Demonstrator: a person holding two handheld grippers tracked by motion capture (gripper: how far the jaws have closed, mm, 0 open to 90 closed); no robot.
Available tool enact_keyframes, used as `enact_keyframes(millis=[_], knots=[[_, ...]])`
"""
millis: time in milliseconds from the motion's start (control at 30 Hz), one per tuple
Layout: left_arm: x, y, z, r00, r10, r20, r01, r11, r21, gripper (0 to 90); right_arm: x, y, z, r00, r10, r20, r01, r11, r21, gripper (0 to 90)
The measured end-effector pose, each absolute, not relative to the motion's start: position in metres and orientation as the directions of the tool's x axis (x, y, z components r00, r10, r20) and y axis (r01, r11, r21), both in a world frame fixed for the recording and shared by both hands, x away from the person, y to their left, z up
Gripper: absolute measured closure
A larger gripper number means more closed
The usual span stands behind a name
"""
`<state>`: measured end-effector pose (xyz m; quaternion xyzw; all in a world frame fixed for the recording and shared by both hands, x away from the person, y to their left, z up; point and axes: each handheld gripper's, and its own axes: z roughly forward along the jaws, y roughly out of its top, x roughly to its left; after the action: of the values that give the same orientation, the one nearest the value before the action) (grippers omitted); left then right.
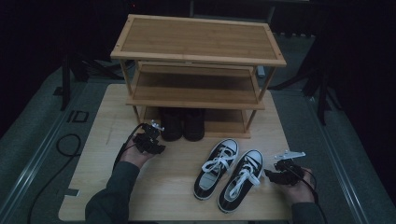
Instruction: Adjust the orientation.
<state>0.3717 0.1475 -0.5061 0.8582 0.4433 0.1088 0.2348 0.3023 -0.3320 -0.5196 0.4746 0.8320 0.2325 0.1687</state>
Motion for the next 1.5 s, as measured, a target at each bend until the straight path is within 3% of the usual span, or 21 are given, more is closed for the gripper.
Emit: enact_keyframes(millis=[800, 1500], knots=[[0.369, 0.149, -0.509, 0.588, 0.809, -0.026, 0.705, -0.496, 0.507, 59.3, 0.309, -0.311, -0.476, -0.608, 0.793, -0.043, 0.642, 0.523, 0.561, 89.2], [0.369, 0.147, -0.509, 0.595, 0.804, -0.026, 0.702, -0.503, 0.504, 59.3, 0.328, -0.261, -0.470, -0.711, 0.701, -0.060, 0.569, 0.623, 0.537, 89.7]])
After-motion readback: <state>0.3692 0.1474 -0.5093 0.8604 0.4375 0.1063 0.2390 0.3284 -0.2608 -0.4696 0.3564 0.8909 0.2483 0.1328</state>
